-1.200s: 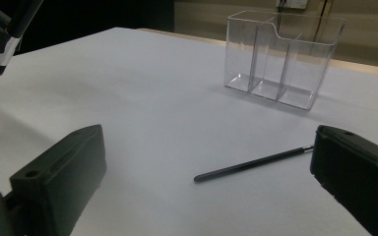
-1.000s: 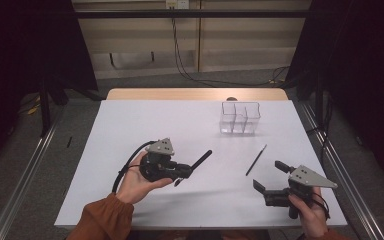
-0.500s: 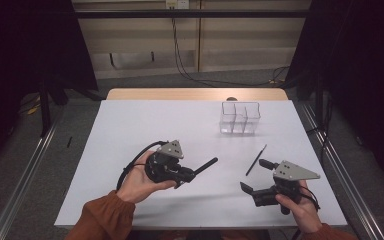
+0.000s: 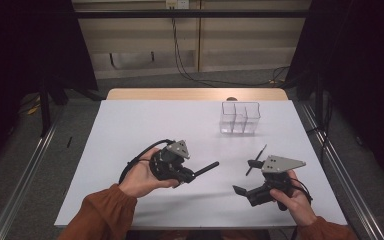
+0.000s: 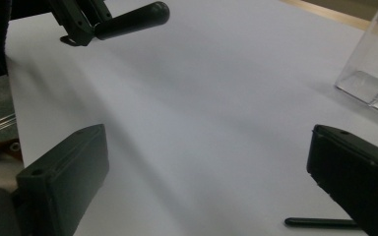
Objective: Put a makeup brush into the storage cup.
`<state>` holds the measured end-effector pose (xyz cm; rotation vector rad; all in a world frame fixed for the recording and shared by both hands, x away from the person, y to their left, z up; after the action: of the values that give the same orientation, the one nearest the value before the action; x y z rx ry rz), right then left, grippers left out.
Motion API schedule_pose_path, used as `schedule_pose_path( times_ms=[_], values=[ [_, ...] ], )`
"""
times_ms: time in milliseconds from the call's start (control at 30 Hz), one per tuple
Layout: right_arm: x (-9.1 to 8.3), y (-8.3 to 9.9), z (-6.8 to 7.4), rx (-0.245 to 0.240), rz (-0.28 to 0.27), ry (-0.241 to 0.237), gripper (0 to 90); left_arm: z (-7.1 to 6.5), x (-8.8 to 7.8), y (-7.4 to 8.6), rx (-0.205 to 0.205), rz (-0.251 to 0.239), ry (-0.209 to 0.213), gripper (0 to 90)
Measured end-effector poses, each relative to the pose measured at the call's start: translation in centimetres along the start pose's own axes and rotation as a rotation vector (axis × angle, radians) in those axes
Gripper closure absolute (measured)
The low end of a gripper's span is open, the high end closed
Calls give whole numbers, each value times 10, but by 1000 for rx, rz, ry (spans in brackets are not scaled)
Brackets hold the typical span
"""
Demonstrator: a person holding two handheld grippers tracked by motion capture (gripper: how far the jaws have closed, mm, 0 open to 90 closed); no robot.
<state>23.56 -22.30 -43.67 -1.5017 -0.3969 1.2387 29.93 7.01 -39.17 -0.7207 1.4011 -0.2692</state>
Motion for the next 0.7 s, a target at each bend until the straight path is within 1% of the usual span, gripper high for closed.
schedule_pose_path(
  times_ms=[200,300,367,500,633,700],
  values=[
    [6,-9,1,-22,49,-27,21,0,0,-2,7,18,0,778],
    [11,-13,2,-38,80,-47,22,1,0,-3,15,35,1,779],
    [14,-16,3,-48,105,-63,22,1,0,-3,14,36,4,779],
    [19,-24,4,-74,148,-82,54,1,1,-5,22,56,-1,779],
    [23,-29,3,-78,166,-101,64,1,1,-5,34,71,4,779],
    [24,-31,2,-79,175,-110,64,0,2,-6,50,85,3,779]
  ],
)
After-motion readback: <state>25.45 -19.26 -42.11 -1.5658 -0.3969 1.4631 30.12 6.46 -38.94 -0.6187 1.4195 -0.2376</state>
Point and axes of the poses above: each handheld gripper's, and its own axes: x roughly forward along the jaws, y roughly out of its underside, z roughly to its left, the point moved 1 cm from there along x, roughly forward along the jaws, and after that the axes turned 10 degrees about -y, right-handed, at the moved point
